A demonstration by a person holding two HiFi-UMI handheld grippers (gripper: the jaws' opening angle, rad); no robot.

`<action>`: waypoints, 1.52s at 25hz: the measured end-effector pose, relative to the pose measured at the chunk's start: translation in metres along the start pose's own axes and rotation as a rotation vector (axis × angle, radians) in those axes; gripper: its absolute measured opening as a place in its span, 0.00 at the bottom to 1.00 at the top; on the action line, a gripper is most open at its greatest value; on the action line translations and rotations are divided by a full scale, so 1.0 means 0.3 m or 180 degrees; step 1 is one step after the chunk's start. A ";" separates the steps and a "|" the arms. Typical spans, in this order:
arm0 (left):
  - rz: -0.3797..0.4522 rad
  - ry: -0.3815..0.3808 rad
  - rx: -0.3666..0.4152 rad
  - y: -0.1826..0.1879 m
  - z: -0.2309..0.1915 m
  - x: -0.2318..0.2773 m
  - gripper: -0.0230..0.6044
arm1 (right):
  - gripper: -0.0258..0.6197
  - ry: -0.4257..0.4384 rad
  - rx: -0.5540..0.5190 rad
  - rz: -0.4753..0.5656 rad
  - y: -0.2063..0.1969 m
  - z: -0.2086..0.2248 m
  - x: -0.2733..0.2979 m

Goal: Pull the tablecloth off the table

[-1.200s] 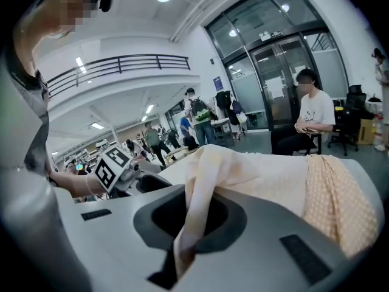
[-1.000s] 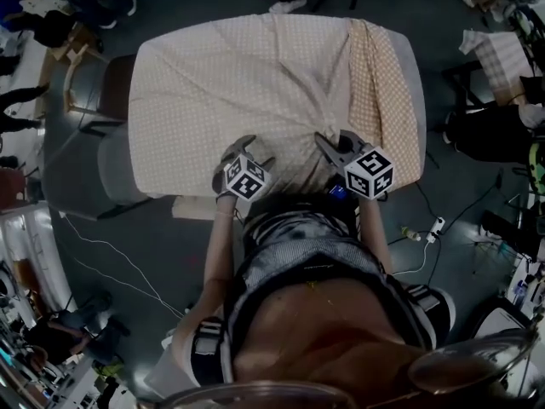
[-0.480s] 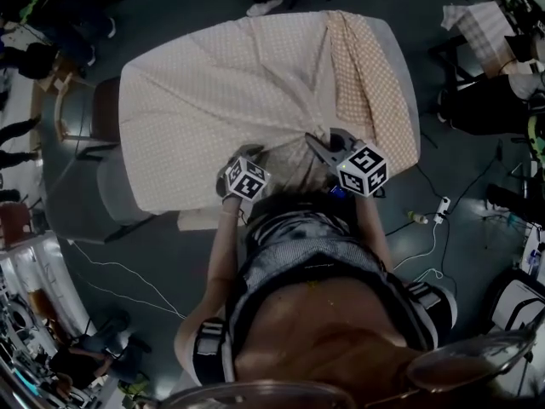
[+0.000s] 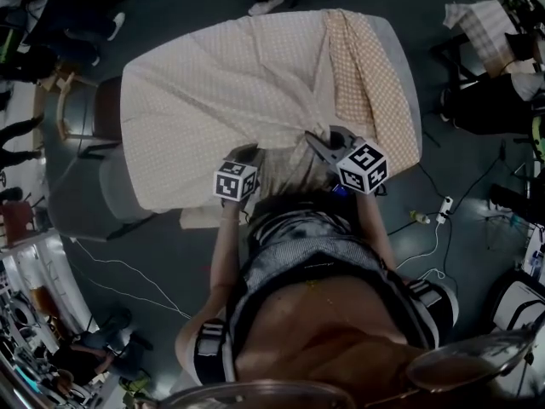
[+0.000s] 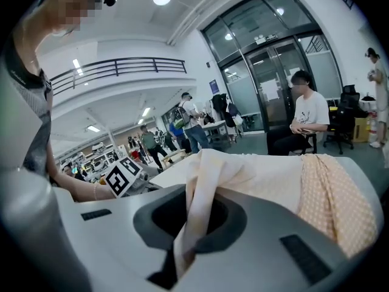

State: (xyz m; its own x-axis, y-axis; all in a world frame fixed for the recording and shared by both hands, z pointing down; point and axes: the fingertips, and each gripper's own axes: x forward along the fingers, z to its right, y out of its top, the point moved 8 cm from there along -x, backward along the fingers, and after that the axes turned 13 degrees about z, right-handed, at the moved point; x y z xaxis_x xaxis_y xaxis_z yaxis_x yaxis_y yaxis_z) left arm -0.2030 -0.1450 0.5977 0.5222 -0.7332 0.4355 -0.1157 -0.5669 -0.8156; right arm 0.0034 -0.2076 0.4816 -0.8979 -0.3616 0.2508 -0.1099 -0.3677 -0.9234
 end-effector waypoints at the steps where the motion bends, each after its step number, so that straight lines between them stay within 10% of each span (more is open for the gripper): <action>1: 0.0064 -0.0015 -0.0049 0.020 0.011 -0.005 0.05 | 0.14 0.0004 0.0000 0.0002 0.000 0.002 -0.001; 10: 0.0710 -0.0326 -0.0544 0.184 0.077 -0.030 0.05 | 0.14 0.0010 -0.0002 0.0018 0.004 0.013 0.004; 38: 0.1044 -0.1342 -0.0042 0.503 0.375 0.113 0.05 | 0.14 -0.0058 -0.0203 0.0082 0.034 0.049 -0.118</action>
State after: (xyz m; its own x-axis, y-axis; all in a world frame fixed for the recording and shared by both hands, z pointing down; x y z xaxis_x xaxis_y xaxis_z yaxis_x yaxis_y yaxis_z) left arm -0.1077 -0.2134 0.4466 0.7508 -0.6597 -0.0345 -0.3390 -0.3400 -0.8772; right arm 0.0402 -0.2112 0.4675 -0.8929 -0.3861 0.2314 -0.1143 -0.3027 -0.9462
